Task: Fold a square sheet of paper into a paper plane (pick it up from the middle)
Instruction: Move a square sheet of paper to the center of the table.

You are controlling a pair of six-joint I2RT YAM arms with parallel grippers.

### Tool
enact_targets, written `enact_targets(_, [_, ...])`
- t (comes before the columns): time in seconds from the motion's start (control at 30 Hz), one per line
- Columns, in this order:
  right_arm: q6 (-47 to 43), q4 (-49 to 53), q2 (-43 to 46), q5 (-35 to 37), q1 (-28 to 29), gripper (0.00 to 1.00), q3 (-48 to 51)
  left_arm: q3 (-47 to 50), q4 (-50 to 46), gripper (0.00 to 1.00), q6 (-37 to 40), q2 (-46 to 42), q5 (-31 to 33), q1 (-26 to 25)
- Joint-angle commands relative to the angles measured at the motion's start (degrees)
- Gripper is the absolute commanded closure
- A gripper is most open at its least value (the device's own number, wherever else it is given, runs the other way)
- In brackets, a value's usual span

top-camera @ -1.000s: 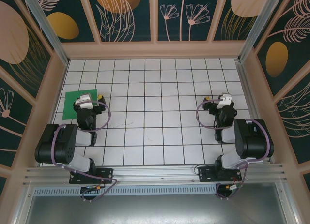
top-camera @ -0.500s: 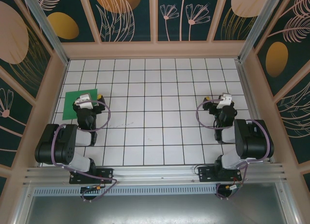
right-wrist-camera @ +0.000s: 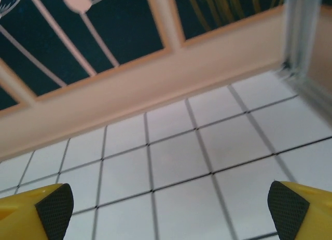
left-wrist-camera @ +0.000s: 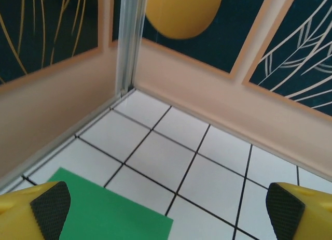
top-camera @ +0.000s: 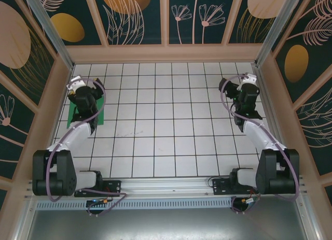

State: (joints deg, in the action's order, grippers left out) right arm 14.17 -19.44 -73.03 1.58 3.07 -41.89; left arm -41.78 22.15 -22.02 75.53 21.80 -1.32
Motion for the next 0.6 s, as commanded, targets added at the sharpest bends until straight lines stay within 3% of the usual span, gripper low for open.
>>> enact_targets(0.0, [7.08, 13.07, -2.56, -6.29, 3.31, 0.01, -3.43, -3.43, -16.91, 0.01, -7.01, 4.42, -7.25, 0.62])
enact_targets(0.07, [10.32, 12.86, -3.54, -9.68, 4.60, 0.01, -3.91, -5.07, -17.50, 0.01, -8.93, 6.78, -11.71, 0.73])
enact_targets(0.17, [13.80, 11.48, -5.57, -15.54, 7.08, 0.01, -3.89, -7.42, -18.79, 0.01, -11.84, 10.43, -13.06, 1.13])
enact_targets(0.57, [17.47, 10.79, -15.28, -15.43, 15.49, 0.01, -7.69, -13.60, -23.80, 0.03, -15.66, 25.37, -19.27, 6.86])
